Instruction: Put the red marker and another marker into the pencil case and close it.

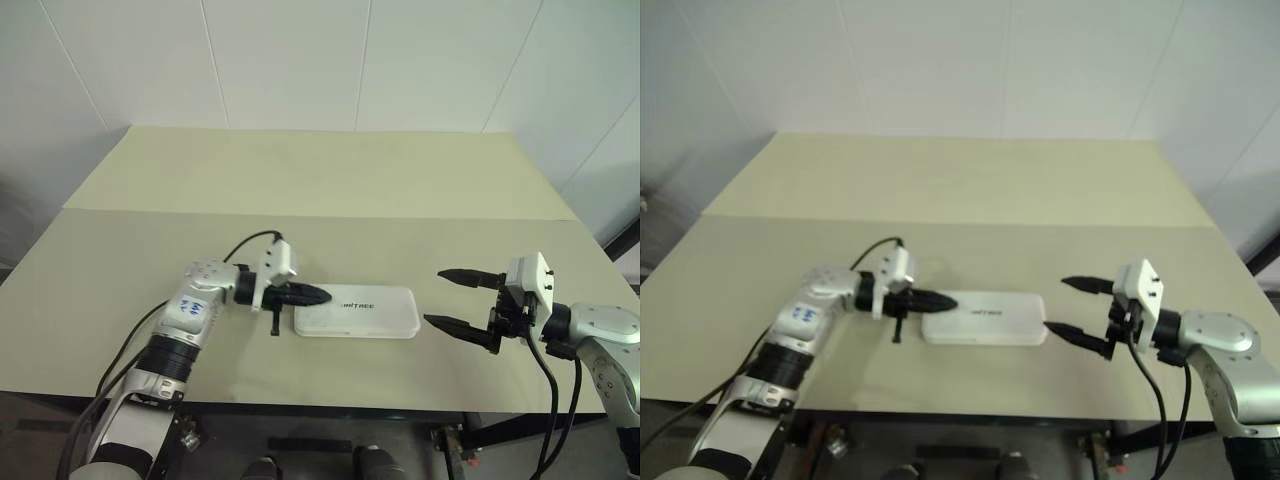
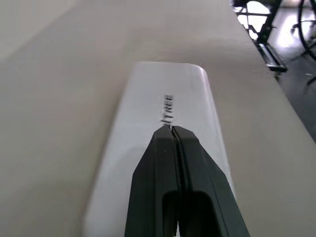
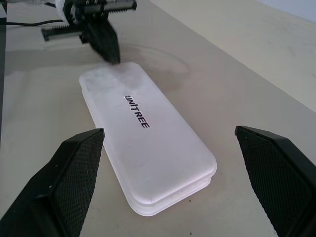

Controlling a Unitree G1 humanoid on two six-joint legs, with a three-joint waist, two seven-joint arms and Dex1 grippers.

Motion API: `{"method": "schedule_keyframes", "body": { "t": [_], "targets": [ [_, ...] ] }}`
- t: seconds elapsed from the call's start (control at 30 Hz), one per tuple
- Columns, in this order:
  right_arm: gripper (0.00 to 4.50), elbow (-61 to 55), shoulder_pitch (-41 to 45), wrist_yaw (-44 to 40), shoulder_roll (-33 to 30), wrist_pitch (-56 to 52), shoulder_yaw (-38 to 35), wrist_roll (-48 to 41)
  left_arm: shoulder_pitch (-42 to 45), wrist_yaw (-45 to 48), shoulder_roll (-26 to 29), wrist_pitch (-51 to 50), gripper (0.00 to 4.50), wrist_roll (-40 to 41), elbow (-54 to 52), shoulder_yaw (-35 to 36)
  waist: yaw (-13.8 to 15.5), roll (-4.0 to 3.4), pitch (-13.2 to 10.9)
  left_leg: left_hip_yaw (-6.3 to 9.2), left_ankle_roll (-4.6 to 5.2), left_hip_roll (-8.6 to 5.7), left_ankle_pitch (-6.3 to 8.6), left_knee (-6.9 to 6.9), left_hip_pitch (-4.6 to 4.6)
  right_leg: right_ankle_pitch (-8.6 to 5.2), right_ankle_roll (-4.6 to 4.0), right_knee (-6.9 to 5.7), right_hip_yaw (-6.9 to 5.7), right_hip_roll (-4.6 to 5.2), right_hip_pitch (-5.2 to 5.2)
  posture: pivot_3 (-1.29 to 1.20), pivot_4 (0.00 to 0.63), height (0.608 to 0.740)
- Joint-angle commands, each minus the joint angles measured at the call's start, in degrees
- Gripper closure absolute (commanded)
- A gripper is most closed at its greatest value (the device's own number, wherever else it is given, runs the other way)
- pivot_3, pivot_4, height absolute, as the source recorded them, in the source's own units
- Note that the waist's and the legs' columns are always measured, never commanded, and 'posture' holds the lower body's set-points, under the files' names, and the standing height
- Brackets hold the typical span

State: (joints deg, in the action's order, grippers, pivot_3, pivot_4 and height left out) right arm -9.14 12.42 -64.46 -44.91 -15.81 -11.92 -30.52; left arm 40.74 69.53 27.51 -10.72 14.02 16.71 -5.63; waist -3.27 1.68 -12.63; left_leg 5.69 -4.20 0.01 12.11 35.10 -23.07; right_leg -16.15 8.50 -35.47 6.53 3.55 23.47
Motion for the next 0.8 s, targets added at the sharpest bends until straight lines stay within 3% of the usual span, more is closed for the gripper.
{"method": "schedule_keyframes", "body": {
  "t": [0.03,0.1,0.2,0.6,0.8],
  "targets": [
    [0.0,0.9,1.2,-1.5,-1.4,1.4,-1.0,0.0,-1.4,0.3,2.2,2.0,4.45,4.7,0.0,6.6,0.1,0.0,0.0,0.0,0.0,0.0,0.0,-0.01,0.01,0.0,0.02,-0.01,0.0,0.0,0.0,0.0,0.15,0.74],
    [0.0,2.0,1.7,-2.2,-1.7,1.8,-0.9,0.3,-2.1,1.0,3.6,2.1,4.45,6.4,0.3,9.1,0.2,0.0,0.0,0.0,-0.01,0.0,0.01,-0.02,-0.01,-0.01,0.03,0.0,-0.01,0.01,0.0,0.0,0.15,0.74],
    [0.0,3.7,3.0,-2.9,-1.9,2.5,-0.5,0.8,-4.5,1.8,6.1,0.5,3.83,9.3,-1.6,12.8,0.2,0.0,0.0,0.0,-0.01,-0.01,0.01,-0.01,-0.02,-0.01,0.03,0.04,-0.02,0.03,0.0,0.0,0.15,0.74],
    [0.0,9.3,7.6,-5.7,-1.9,5.7,-0.4,2.5,-12.0,3.3,12.6,1.6,0.03,12.7,-4.9,18.4,0.1,0.0,0.0,-0.01,-0.02,0.01,0.01,-0.04,-0.01,-0.19,-0.31,0.04,-0.01,0.03,0.01,0.0,0.15,0.74],
    [0.0,11.0,9.1,-7.2,-2.8,6.7,-0.5,2.8,-11.7,1.9,11.9,2.5,0.03,12.9,-4.0,19.0,0.2,0.0,0.0,-0.01,-0.02,0.01,0.01,-0.03,-0.01,-0.19,-0.33,0.04,-0.01,0.03,0.0,0.0,0.15,0.74]
  ]
}}
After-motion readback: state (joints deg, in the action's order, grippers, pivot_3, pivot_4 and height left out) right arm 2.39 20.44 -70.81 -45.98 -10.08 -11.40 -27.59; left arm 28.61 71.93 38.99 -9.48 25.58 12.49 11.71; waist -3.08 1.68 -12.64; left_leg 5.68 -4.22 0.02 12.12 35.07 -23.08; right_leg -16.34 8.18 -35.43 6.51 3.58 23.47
